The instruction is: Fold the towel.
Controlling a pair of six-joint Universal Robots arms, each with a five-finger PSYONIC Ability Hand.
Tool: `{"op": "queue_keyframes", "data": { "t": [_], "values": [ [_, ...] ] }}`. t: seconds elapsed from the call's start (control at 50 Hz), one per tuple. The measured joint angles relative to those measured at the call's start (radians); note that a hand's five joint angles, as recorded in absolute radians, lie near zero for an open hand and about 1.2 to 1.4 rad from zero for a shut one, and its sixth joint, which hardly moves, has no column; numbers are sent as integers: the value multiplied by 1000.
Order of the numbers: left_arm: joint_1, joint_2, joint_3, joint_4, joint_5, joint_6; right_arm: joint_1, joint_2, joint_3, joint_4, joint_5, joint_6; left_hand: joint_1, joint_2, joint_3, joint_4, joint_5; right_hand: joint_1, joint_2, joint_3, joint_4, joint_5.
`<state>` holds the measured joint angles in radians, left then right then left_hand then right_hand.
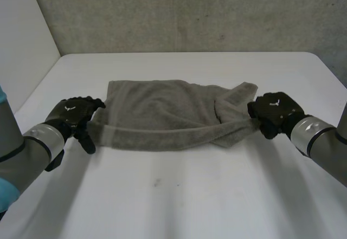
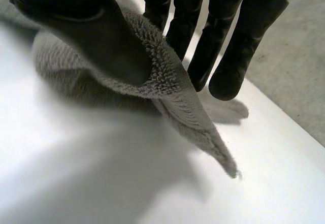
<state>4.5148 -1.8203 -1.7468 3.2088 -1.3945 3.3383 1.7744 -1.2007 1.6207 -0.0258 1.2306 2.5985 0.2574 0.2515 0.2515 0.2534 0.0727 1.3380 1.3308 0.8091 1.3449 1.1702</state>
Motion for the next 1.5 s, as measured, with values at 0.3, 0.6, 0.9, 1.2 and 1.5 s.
{"op": "queue_keyframes", "data": {
  "t": [0.3,0.6,0.9,1.2,1.5],
  "values": [
    [-29,-55,154,-58,36,1,37,47,4,14,81,-118,87,91,91,89,98,0,0,0,0,0],
    [-34,-243,268,-279,33,135,32,45,5,14,79,-143,245,251,251,249,256,0,0,0,0,0],
    [-32,-118,136,-263,40,124,33,65,4,14,79,-143,237,241,242,239,241,0,0,0,0,0],
    [-34,-219,105,-87,30,138,33,66,4,14,78,-142,316,323,323,321,326,0,0,0,0,0],
    [-40,-232,143,-38,30,142,27,26,-14,19,81,-128,912,939,938,937,934,0,0,0,4,0]
  ]
}}
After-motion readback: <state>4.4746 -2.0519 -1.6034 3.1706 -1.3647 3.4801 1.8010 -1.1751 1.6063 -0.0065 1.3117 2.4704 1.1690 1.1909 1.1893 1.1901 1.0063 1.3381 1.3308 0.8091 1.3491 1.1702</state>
